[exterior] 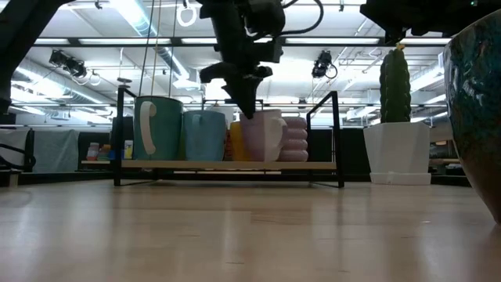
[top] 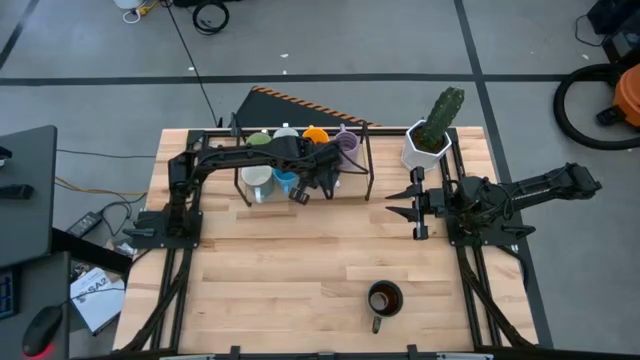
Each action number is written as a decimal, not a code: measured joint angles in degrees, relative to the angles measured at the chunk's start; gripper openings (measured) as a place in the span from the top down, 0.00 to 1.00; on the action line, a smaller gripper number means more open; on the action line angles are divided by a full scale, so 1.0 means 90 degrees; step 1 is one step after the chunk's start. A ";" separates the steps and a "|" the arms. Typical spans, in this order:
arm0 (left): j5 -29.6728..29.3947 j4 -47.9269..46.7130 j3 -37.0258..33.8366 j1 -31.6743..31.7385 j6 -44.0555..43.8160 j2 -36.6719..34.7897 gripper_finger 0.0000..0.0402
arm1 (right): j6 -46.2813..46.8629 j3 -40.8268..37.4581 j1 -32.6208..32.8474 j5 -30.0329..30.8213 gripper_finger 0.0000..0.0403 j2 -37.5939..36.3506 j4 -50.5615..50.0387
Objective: Place coffee mugs
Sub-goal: Put the purple white mug on the shelf
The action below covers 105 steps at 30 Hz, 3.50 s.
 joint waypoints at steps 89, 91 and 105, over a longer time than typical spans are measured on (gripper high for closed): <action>-0.1259 0.1586 0.0004 -0.0775 -0.3335 0.0567 0.67 | -0.0001 0.0004 0.0001 -0.0113 0.72 0.0101 0.0177; -0.1371 0.1562 0.0006 -0.0772 -0.3237 0.0588 0.67 | -0.0012 0.0005 0.0000 -0.0114 0.72 0.0108 0.0144; -0.1392 0.0841 0.0010 -0.0886 -0.3729 0.0588 0.67 | -0.0045 0.0005 -0.0017 -0.0114 0.72 0.0180 0.0210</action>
